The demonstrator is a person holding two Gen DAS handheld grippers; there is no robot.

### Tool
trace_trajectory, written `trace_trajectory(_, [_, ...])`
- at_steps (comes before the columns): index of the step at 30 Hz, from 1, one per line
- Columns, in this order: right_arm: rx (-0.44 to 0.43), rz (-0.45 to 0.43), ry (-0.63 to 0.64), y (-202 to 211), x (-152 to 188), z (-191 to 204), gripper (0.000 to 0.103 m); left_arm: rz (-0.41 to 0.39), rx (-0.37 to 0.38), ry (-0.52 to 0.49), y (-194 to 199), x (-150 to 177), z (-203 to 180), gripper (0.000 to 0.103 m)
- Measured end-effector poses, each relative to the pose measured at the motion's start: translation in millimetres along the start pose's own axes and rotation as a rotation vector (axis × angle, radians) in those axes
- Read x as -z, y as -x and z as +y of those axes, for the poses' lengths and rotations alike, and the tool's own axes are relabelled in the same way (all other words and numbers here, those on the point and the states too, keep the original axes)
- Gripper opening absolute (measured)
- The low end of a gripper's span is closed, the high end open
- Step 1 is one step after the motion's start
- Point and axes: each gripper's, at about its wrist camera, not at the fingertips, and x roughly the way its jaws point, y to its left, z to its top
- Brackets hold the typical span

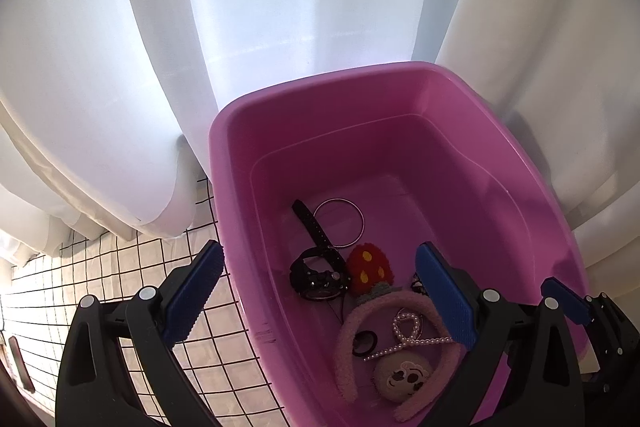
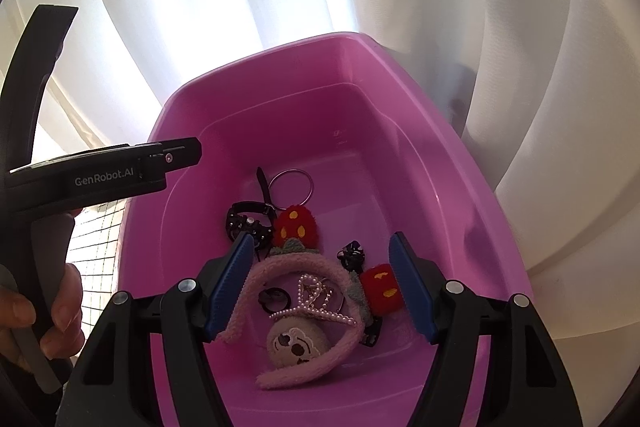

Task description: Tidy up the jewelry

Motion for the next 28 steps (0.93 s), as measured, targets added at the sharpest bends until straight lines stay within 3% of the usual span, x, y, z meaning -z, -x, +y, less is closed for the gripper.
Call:
trace_trajectory(17, [-0.003, 0.003, 0.017, 3, 5, 8, 0.067, -0.031, 0.006, -0.003, 11, 7, 4, 0.097])
trace_trajectory(28, [-0.007, 0.000, 0.020, 5, 5, 8, 0.067, 0.004, -0.024, 0.007, 9, 9, 4, 0.097])
